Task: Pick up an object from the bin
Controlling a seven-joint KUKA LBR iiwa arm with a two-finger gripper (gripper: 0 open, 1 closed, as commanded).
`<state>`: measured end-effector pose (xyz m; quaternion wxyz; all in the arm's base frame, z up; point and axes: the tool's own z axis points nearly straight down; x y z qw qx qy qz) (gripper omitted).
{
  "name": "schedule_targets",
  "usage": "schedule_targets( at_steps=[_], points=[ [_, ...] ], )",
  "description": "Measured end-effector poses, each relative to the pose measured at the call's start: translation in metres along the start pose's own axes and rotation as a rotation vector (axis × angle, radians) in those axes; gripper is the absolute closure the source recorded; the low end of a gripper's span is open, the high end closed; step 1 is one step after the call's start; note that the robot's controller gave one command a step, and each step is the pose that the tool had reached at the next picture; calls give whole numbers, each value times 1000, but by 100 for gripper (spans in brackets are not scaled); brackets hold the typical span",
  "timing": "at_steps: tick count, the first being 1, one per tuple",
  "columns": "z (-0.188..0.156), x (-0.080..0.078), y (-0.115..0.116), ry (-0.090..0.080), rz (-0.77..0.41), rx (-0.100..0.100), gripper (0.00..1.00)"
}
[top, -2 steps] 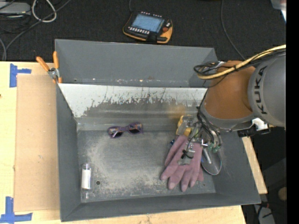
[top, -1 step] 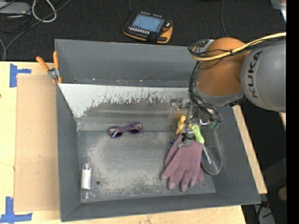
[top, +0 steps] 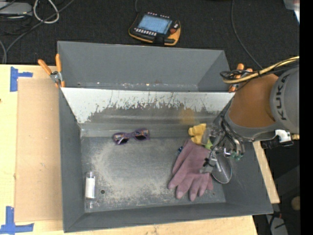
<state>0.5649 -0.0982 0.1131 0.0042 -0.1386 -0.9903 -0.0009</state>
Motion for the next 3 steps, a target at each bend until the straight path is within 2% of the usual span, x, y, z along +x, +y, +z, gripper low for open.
schedule_targets(
  at_steps=[1, 2, 3],
  points=[
    [-28, -38, 16, -20, -299, -7, 100],
    [-28, -38, 16, -19, -299, -7, 100],
    [-18, -27, -41, -16, -292, -5, 100]
  ],
)
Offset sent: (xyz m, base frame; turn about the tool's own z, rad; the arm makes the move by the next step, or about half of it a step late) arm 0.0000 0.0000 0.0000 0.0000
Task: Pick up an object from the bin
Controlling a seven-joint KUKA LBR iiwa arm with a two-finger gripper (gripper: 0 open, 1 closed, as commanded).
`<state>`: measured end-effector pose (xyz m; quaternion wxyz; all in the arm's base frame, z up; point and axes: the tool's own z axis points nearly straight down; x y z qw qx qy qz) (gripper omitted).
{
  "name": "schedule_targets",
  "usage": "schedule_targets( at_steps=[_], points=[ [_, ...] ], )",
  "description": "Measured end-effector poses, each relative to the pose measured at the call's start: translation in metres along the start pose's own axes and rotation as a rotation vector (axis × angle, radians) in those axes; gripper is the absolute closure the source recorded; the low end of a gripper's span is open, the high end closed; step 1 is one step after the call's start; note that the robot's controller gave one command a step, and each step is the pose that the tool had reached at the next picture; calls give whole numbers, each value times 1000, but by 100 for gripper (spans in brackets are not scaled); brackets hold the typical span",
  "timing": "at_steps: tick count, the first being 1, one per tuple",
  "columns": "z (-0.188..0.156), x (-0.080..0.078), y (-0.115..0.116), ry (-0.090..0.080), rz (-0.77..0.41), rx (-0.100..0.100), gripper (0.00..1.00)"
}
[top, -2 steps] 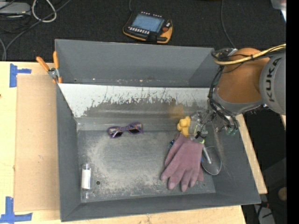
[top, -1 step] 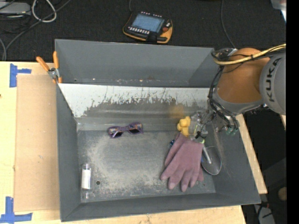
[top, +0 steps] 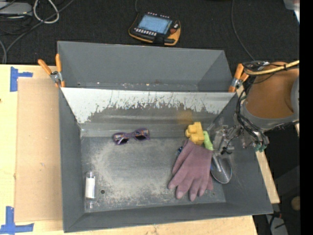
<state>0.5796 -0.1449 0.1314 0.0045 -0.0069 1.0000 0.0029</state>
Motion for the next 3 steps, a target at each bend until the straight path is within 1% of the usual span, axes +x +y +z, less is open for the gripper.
schedule_targets(
  at_steps=[1, 2, 3],
  points=[
    [32, 0, 76, -4, -126, -3, 100],
    [54, 36, 96, -7, -102, 1, 0],
    [54, 36, 97, -3, -105, 1, 100]
  ],
)
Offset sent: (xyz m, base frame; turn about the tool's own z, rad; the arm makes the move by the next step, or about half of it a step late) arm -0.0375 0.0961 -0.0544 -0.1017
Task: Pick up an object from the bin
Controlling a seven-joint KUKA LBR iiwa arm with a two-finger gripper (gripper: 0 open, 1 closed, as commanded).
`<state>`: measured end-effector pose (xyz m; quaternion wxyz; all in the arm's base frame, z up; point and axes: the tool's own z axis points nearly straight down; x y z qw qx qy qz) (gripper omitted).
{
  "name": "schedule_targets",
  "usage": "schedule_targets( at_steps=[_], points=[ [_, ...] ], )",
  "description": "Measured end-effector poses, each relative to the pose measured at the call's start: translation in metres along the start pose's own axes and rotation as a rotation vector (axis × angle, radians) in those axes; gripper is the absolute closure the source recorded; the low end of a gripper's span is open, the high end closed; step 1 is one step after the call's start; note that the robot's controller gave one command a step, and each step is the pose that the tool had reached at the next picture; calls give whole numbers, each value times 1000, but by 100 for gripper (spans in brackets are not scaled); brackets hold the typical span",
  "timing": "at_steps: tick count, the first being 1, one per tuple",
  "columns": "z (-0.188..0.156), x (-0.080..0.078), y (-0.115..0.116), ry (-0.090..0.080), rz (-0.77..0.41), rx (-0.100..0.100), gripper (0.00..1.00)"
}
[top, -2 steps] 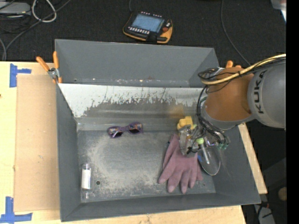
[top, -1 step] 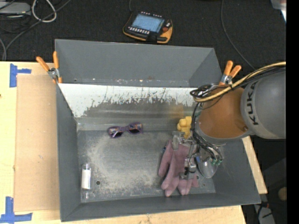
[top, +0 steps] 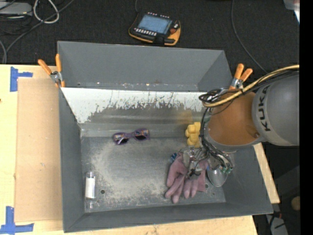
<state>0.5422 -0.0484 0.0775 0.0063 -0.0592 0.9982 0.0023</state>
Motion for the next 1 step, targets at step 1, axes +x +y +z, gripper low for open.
schedule_targets(
  at_steps=[1],
  points=[
    [0, 0, 0, 0, -1, 0, 100]
  ],
)
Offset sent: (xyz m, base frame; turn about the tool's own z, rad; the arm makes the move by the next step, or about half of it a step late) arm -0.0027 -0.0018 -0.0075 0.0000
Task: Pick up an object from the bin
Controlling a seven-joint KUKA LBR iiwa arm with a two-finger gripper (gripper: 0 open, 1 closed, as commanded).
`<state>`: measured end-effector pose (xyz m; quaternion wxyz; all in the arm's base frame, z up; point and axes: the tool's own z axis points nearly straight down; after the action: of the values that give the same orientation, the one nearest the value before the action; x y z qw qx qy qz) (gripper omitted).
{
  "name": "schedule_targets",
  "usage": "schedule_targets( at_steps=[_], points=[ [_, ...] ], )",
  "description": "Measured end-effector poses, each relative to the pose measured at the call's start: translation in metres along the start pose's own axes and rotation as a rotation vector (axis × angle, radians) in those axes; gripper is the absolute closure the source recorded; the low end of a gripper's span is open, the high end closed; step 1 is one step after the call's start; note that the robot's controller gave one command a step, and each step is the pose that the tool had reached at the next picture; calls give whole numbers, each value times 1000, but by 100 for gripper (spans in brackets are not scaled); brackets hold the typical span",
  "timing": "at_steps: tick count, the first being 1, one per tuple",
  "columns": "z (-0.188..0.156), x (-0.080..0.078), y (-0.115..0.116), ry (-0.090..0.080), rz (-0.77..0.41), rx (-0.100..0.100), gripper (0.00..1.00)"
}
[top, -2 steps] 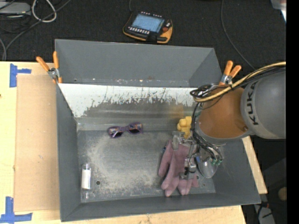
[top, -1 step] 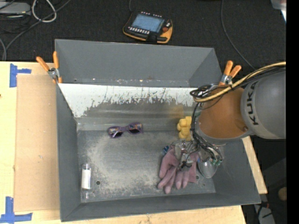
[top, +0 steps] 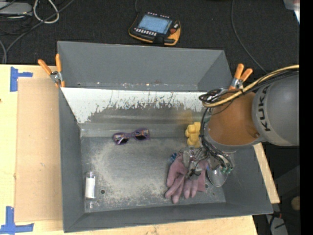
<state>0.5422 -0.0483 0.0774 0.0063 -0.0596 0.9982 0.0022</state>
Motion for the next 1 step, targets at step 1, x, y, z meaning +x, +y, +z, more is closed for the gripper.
schedule_targets(
  at_steps=[1],
  points=[
    [5, 1, 0, -3, -1, -1, 100]
  ],
)
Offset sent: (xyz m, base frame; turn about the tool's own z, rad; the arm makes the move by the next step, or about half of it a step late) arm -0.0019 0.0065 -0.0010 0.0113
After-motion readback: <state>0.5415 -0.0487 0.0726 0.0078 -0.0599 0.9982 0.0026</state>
